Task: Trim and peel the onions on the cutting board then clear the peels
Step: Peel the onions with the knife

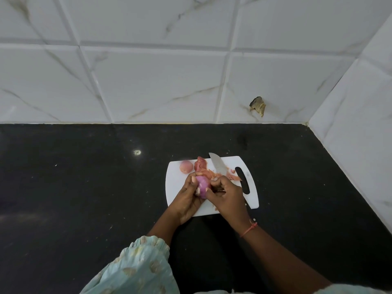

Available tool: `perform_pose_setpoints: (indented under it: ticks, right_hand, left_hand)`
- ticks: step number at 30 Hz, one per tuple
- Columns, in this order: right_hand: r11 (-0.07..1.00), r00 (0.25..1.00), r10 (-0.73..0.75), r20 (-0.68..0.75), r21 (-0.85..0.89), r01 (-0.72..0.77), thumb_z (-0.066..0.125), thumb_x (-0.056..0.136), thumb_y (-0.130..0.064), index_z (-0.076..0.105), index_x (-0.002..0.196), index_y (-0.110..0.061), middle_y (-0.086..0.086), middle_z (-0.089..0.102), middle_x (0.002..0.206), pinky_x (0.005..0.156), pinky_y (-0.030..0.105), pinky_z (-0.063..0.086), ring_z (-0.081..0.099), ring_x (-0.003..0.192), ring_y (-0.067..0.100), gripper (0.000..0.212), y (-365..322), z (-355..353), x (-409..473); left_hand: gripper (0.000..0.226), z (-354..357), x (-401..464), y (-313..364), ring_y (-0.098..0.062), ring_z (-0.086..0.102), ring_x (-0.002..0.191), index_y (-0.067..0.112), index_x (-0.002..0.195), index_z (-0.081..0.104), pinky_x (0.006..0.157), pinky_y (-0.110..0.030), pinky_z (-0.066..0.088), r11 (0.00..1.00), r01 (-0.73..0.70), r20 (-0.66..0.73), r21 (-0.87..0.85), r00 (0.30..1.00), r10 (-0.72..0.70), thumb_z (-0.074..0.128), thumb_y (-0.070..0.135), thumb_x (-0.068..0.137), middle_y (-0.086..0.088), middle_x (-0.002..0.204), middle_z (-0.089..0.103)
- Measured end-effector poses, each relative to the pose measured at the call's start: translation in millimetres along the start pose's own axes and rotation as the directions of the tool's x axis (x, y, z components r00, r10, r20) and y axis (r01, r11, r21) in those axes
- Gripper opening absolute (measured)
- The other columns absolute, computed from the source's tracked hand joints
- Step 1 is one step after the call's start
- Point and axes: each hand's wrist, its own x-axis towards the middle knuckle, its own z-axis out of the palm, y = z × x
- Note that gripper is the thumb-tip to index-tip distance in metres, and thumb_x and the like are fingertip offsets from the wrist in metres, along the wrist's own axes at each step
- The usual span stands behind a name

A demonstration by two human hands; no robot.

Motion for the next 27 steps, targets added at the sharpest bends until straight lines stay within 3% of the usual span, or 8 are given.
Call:
perform_pose_setpoints:
  ticks: [4,8,12,21,24,27]
  right_hand:
    - [1.000,1.000,-0.010,-0.013,-0.025,0.009,0.074,0.082,-0.012,0.066,0.087,-0.006,-0.008,0.070,0.079,0.067,0.013,0.051,0.067,0.074,0.003,0.011,1.3,0.4,-0.6]
    - [0.999,1.000,-0.016,-0.018,-0.027,0.016,0.072,0.083,-0.008,0.065,0.080,-0.010,-0.006,0.068,0.072,0.064,0.025,0.054,0.065,0.068,0.009,0.008,5.8,-2.1,-1.1]
    - [1.000,1.000,-0.004,-0.019,0.008,0.004,0.076,0.083,-0.012,0.067,0.086,-0.009,-0.007,0.071,0.079,0.070,0.015,0.053,0.069,0.077,0.004,0.010,3.3,0.4,-2.8]
    - [0.999,0.999,-0.035,-0.018,-0.024,0.034,0.073,0.084,-0.010,0.068,0.084,-0.007,-0.006,0.071,0.078,0.070,0.014,0.051,0.068,0.077,0.004,0.006,4.4,0.5,-1.3]
    - [0.998,0.999,-0.038,-0.017,-0.047,0.037,0.073,0.084,-0.009,0.068,0.082,-0.006,-0.007,0.070,0.076,0.069,0.014,0.051,0.067,0.074,0.004,0.006,4.3,0.8,-0.5]
    - [0.998,0.999,-0.023,-0.032,-0.067,0.021,0.071,0.084,-0.007,0.065,0.074,-0.012,-0.010,0.066,0.067,0.061,0.024,0.051,0.063,0.062,0.006,0.013,8.9,1.3,-0.2]
  left_hand:
    - [0.065,1.8,-0.6,0.4,-0.034,0.055,0.133,0.005,0.147,0.041,0.110,-0.042,0.047,1.000,-0.010,-0.004,-0.012,1.000,0.010,0.049,0.045,0.096,-0.022,0.142,0.056]
    - [0.063,3.2,-0.7,0.6,-0.034,0.054,0.134,0.004,0.146,0.043,0.112,-0.045,0.044,1.000,-0.006,-0.007,-0.018,1.000,0.006,0.048,0.043,0.096,-0.023,0.144,0.054]
    - [0.062,3.1,-1.0,0.7,-0.034,0.056,0.132,0.002,0.144,0.045,0.110,-0.044,0.046,0.999,-0.019,-0.002,-0.027,1.000,0.019,0.046,0.042,0.096,-0.023,0.141,0.057]
    - [0.042,5.2,-3.1,2.6,-0.029,0.064,0.121,0.008,0.131,0.056,0.101,-0.037,0.054,0.999,-0.012,-0.021,-0.032,1.000,0.011,0.032,0.033,0.107,-0.020,0.134,0.063]
    - [0.047,5.7,-2.4,2.4,-0.031,0.061,0.125,0.007,0.135,0.054,0.104,-0.039,0.052,0.999,-0.013,-0.024,-0.044,1.000,0.012,0.038,0.037,0.103,-0.022,0.138,0.060]
    - [0.060,3.6,-0.3,1.6,-0.034,0.055,0.132,0.005,0.143,0.046,0.109,-0.043,0.046,0.998,-0.012,-0.029,-0.064,1.000,0.011,0.047,0.040,0.095,-0.023,0.142,0.056]
